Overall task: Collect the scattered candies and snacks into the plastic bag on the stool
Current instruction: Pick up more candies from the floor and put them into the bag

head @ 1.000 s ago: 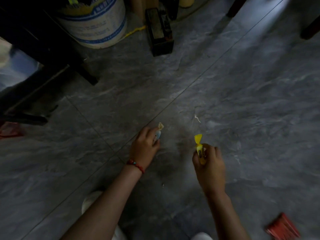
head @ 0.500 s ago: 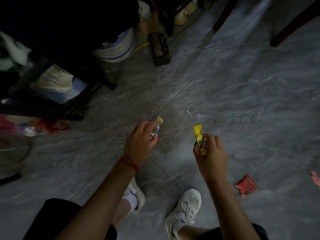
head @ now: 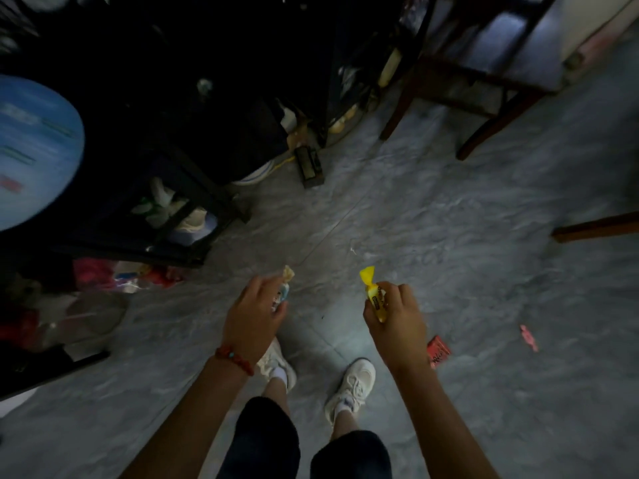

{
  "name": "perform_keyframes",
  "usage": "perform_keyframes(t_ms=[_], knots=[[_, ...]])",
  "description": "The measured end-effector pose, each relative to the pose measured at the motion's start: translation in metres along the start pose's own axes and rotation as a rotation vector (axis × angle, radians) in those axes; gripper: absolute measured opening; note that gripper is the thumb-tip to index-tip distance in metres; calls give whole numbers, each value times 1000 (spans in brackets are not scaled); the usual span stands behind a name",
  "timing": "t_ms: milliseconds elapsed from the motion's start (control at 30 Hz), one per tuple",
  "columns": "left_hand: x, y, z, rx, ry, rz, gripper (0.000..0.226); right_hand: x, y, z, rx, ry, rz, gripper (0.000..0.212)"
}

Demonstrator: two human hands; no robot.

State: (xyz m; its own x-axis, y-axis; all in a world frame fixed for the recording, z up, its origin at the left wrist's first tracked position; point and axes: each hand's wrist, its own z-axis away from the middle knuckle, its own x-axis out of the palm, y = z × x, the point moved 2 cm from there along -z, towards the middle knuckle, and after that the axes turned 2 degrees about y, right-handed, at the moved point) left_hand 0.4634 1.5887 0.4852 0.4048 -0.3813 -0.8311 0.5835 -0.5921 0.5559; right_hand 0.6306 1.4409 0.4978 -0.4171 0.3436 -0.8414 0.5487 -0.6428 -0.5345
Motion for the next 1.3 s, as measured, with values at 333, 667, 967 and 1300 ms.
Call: perform_keyframes(t_ms=[333,667,967,1300], knots=[[-89,-3,0,-14,128,19,33,-44,-76,-13,-46,50,-23,25],[-110,4,39,-361,377,-63,36,-49,-109,-61,-382,-126,-20,24],[-104,58,150,-764,590,-131,39,-43,-155,-46,-866,-360,11,29],[-92,113,337,-1228,873,-195,34,-8,-215,109,-1300,-607,-97,31]])
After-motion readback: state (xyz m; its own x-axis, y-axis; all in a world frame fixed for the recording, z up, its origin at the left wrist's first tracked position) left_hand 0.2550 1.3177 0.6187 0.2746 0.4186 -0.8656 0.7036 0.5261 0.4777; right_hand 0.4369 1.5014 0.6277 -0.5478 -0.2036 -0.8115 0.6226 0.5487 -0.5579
